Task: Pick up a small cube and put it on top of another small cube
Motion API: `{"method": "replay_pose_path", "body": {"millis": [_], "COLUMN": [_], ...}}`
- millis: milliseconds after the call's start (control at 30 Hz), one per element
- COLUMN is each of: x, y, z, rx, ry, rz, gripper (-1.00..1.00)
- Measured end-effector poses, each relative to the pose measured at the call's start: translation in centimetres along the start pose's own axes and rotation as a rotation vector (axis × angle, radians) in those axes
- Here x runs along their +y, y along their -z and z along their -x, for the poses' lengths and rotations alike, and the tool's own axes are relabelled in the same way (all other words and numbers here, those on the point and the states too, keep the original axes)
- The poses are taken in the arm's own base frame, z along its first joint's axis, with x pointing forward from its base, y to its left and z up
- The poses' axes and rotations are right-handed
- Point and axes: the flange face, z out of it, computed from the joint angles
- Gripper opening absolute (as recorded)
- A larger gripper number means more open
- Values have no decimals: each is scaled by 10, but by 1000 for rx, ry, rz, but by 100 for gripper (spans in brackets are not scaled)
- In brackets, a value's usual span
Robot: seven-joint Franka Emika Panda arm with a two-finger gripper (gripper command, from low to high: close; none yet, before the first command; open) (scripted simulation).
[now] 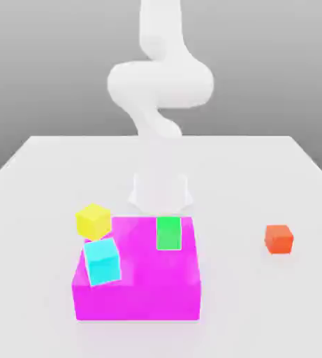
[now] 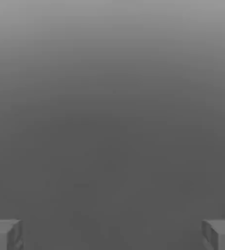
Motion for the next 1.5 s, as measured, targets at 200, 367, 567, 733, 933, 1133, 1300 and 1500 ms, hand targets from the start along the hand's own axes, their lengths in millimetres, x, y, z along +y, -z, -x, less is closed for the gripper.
{"method": "replay_pose_path", "body": {"millis": [200, 367, 567, 733, 933, 1133, 1300, 1500], "x": [-29, -31, 0, 55, 104, 124, 126, 106], "y": [-118, -187, -236, -251, -272, -300, -301, -272], "z": [100, 207, 342, 442, 502, 522, 523, 503], "rx": [-223, -391, -576, -718, -793, -796, -796, -795], "ry": [322, 598, 944, 1240, 1409, 1410, 1410, 1411], "rz": [7, 7, 4, 2, 0, 0, 1, 2], "gripper": [0, 0, 0, 0, 0, -100, -100, -100]}}
